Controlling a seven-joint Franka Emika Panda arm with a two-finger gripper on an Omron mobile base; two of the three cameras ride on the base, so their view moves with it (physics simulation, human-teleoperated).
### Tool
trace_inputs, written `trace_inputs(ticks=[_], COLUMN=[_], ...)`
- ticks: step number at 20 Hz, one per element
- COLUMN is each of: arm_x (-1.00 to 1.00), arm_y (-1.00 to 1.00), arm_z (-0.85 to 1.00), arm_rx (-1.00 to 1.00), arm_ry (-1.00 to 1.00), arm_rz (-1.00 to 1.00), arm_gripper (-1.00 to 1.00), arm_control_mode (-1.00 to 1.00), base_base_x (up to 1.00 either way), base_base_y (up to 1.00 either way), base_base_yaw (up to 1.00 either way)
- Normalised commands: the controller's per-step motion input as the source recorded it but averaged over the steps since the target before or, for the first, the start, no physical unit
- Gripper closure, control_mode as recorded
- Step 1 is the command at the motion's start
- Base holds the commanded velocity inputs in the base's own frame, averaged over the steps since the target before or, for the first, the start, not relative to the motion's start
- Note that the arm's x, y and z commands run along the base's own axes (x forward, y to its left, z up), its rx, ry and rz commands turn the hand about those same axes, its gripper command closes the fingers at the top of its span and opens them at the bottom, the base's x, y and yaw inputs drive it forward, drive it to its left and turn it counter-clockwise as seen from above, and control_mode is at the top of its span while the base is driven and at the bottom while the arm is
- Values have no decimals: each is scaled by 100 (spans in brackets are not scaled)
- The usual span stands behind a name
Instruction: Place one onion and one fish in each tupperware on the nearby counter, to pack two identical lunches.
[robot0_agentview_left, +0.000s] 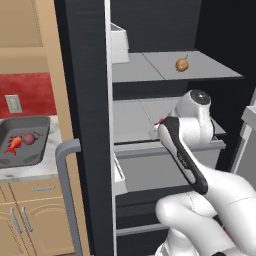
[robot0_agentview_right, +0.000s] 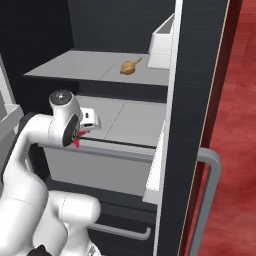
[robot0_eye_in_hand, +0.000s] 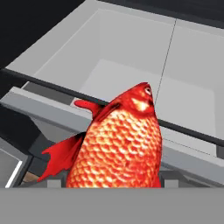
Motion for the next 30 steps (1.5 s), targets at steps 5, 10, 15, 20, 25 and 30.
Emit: trace_inputs(ticks=[5, 10, 15, 20, 25, 30], arm_x=[-100, -100, -100, -80, 0, 0], arm_y=[-31, -2, 0, 0, 0, 0], arm_z=[64, 57, 57, 11, 0, 0], arm_rx=[0, 0, -5, -7, 0, 0], arm_ry=[0, -1, -11, -5, 0, 0], arm_rz=[7, 1, 2, 1, 0, 0], arm_gripper=[100, 100, 100, 100, 100, 100], arm_control_mode=[-100, -100, -100, 100, 100, 100], base_base_x=[0, 0, 0, -20, -100, -100], base_base_y=[0, 0, 0, 0, 0, 21], base_base_yaw=[0, 0, 0, 0, 0, 0])
